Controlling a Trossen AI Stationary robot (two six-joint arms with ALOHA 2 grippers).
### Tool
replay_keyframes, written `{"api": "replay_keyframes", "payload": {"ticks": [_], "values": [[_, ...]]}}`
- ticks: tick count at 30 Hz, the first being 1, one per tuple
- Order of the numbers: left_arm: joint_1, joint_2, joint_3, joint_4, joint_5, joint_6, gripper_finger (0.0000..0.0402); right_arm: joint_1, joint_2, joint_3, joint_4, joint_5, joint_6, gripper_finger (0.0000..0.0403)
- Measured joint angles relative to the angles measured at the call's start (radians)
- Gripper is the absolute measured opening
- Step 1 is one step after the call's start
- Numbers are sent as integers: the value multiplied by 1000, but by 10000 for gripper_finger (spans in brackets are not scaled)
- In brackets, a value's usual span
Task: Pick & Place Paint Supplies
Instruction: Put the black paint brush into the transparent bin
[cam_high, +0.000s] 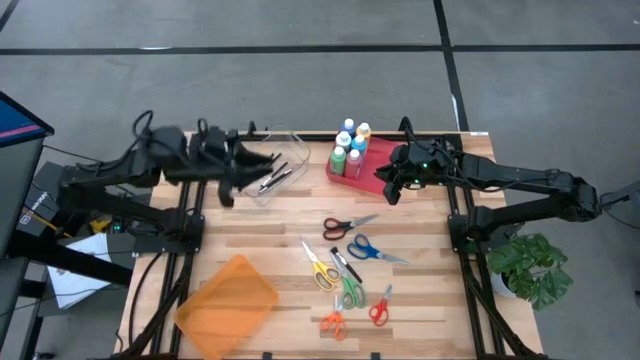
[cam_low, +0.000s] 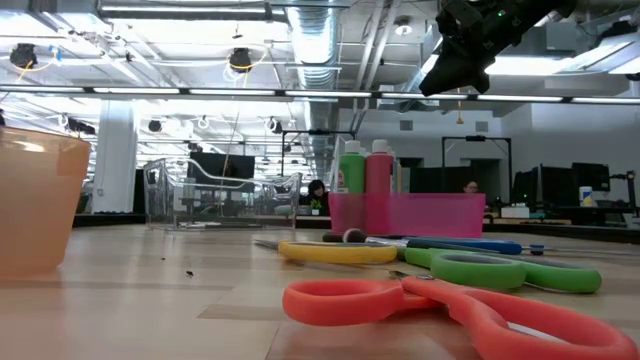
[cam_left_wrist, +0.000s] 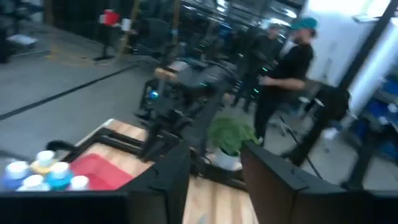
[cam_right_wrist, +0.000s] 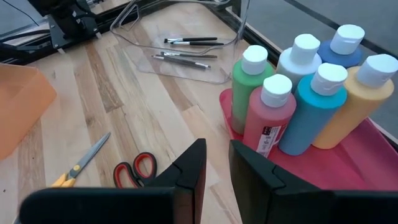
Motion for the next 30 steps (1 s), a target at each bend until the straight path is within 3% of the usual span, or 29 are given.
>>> {"api": "replay_keyframes", "payload": {"ticks": [5, 9, 13, 17, 19, 24, 27, 30], "values": [[-182, 41, -5, 1, -100, 119, 72, 14, 0, 0, 0, 0, 31, 68], [-292, 123, -5, 106, -128, 253, 12, 37, 0, 0, 1, -1, 108, 68], [-352, 215, -5, 208, -128, 322, 8, 63, 0, 0, 4, -1, 188, 68], [-356, 296, -5, 199, -122, 308, 1, 91, 0, 0, 18, 0, 214, 68], [-350, 334, -5, 203, -90, 303, 1, 104, 0, 0, 36, 0, 193, 68], [-337, 400, -5, 323, 147, 301, 1, 139, -35, 0, 198, -51, 58, 68], [-339, 410, -5, 329, 225, 294, 1, 160, -159, 8, 267, -54, 23, 65], [-339, 410, -5, 330, 204, 272, 1, 181, -324, 7, 198, 20, -22, 55]]}}
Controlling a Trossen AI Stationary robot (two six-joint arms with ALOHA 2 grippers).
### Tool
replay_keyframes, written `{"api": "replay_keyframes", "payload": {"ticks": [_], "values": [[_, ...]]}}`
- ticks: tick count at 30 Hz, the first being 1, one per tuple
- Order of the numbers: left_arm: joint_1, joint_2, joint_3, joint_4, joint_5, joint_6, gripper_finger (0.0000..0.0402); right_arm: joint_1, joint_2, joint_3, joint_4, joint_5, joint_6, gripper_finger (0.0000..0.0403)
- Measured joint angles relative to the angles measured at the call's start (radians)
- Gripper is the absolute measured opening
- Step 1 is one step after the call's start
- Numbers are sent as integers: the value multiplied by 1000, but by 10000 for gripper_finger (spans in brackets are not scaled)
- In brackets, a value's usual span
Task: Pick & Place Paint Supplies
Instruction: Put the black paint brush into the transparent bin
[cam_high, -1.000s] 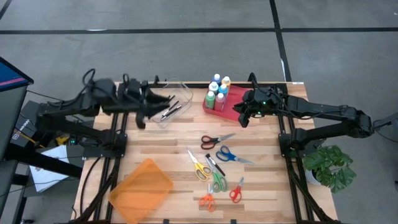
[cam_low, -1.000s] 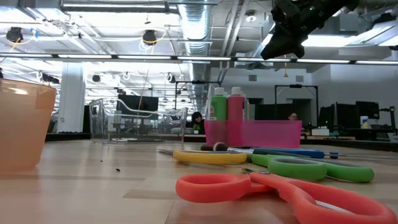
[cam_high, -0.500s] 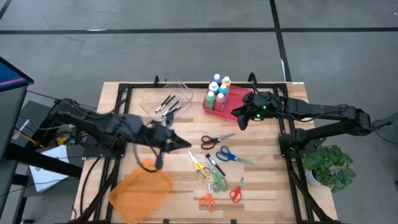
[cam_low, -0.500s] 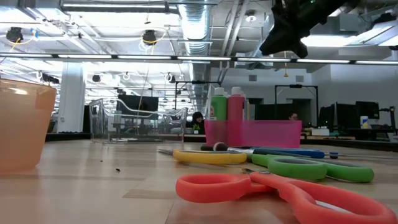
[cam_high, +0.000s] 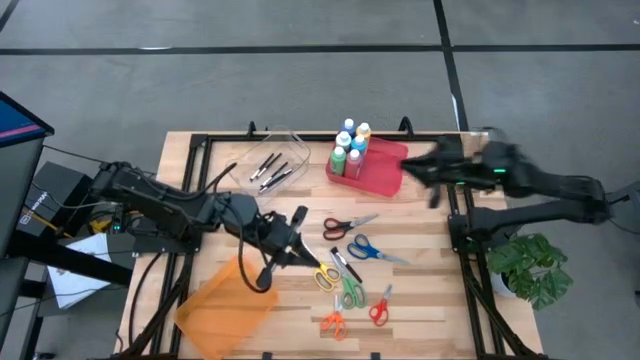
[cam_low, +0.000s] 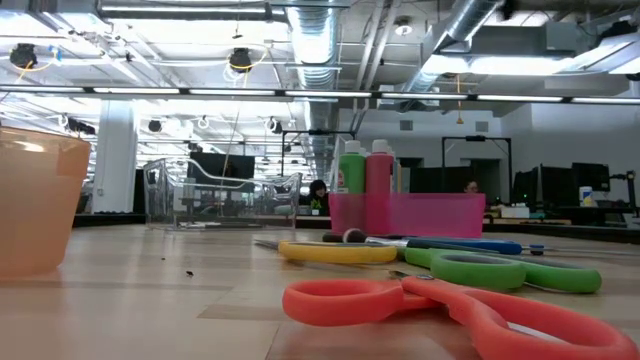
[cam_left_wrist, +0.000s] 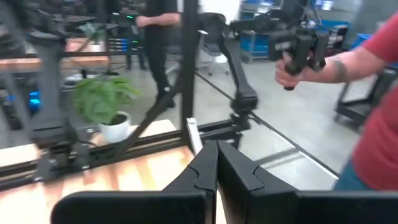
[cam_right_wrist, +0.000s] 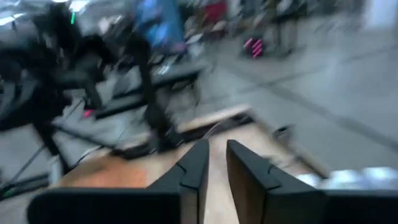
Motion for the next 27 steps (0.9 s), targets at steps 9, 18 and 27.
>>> {"api": "replay_keyframes", "payload": {"ticks": [9, 18, 27], "values": [[61, 39, 1, 23, -99, -9, 1, 41, -568, -216, -64, 167, -75, 3], [146, 219, 1, 51, -87, -46, 1, 41, -646, -473, 49, 161, 12, 5], [191, 373, -1, 104, -2, -144, 2, 59, -573, -788, 249, 17, 110, 1]]}}
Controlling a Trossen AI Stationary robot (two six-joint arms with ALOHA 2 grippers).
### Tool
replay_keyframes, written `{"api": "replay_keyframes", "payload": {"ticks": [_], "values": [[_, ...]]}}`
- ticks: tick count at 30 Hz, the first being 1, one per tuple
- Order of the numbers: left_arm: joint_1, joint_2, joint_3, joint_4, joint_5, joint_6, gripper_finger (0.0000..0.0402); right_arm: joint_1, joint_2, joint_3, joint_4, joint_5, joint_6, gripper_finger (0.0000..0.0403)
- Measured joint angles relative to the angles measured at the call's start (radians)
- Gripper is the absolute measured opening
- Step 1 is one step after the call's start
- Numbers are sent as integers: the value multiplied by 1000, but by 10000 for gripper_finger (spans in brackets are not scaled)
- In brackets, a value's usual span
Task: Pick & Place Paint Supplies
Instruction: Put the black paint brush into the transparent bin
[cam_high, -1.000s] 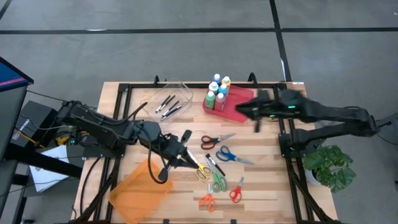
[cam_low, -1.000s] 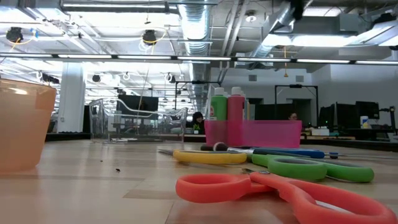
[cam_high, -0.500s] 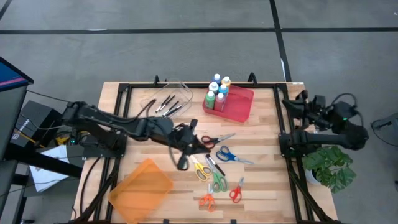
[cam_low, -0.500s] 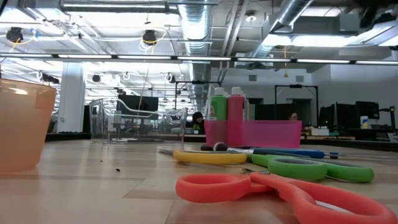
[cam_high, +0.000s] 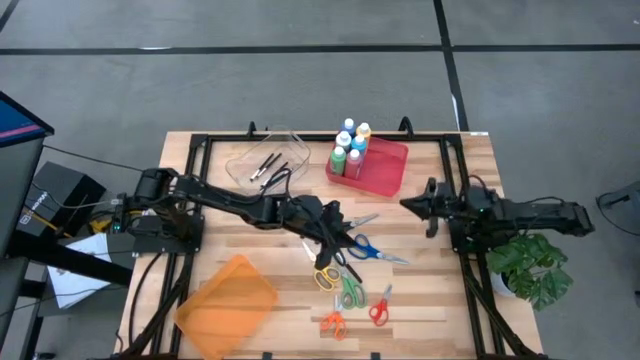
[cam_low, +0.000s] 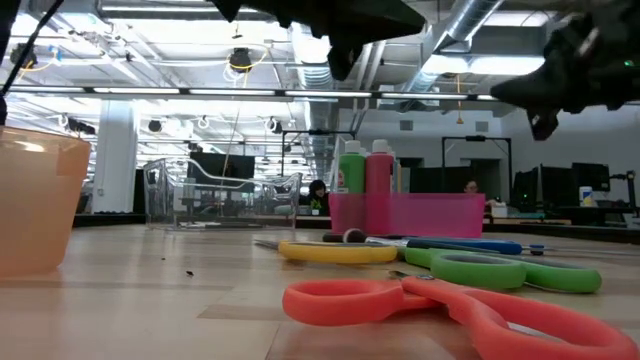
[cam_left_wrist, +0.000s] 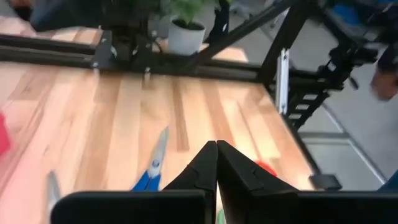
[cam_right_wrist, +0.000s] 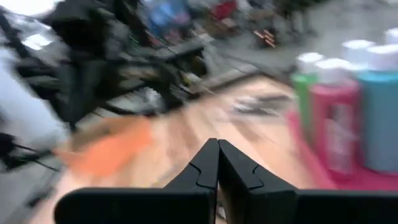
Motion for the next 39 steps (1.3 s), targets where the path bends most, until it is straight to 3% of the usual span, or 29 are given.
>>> {"api": "replay_keyframes", "payload": {"ticks": [2, 8, 15, 30, 39], "values": [[3, 2, 1, 1, 13, -17, 2, 9, -18, -68, 121, -58, -17, 1], [19, 1, 1, 30, 17, 7, 2, 20, -92, -80, 166, -271, -134, 1], [70, 1, 1, 36, 46, 9, 2, 23, -131, -80, 136, -356, -111, 0], [131, 1, 1, 25, 66, 13, 2, 20, -126, -80, 38, -352, -114, 0], [123, 1, 1, -185, -11, 243, 24, 20, -126, -81, 38, -350, -114, 0]]}}
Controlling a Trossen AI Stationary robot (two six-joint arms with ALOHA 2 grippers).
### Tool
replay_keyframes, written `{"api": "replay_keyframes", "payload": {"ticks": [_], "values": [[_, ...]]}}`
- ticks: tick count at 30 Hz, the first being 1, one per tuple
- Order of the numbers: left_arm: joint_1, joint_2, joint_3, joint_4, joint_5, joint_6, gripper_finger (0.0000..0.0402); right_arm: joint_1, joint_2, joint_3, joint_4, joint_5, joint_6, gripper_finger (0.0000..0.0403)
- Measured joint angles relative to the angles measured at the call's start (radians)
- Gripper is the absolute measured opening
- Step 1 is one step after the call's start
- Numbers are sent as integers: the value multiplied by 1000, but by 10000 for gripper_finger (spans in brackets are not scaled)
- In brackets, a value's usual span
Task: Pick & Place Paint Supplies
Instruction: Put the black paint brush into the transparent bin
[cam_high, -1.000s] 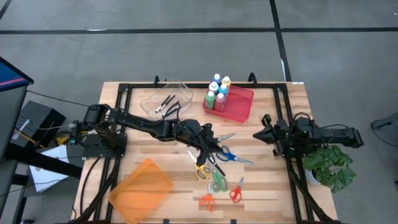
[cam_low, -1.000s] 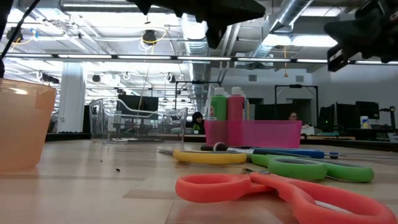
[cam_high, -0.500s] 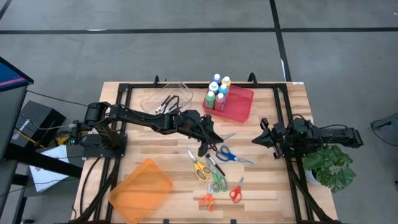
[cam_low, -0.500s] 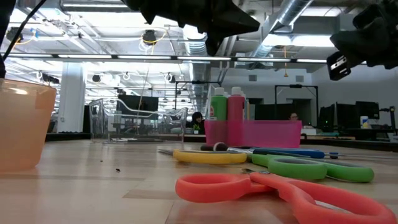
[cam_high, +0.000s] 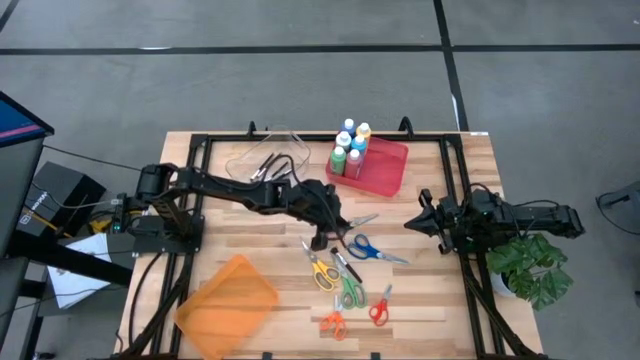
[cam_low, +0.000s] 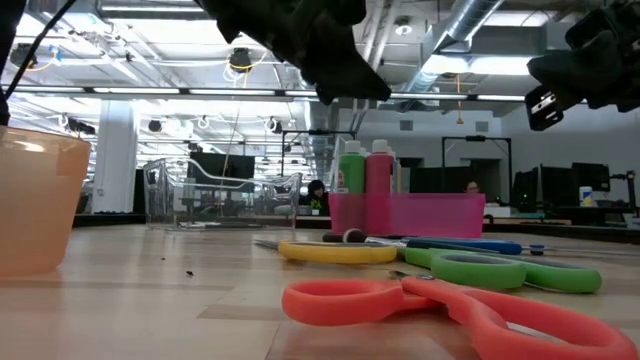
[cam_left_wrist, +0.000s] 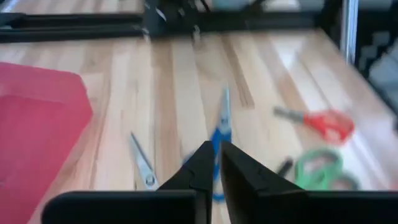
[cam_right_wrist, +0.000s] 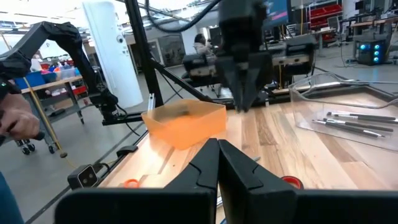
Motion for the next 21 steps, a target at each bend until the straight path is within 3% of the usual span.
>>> {"api": "replay_keyframes", "payload": {"ticks": [6, 12, 15, 21], "values": [[-11, 0, 0, -25, 23, 113, 75, 0, 0, 0, 0, 1, 0, 0], [-11, 0, 0, -25, 24, 26, 115, 0, 0, 0, 0, 2, 0, 0], [-17, 0, 0, -25, 24, -32, 122, 0, 0, 0, 0, 2, 0, 0], [-30, 0, 0, -89, 24, 49, 107, 0, 0, 0, 0, 2, 0, 0]]}}
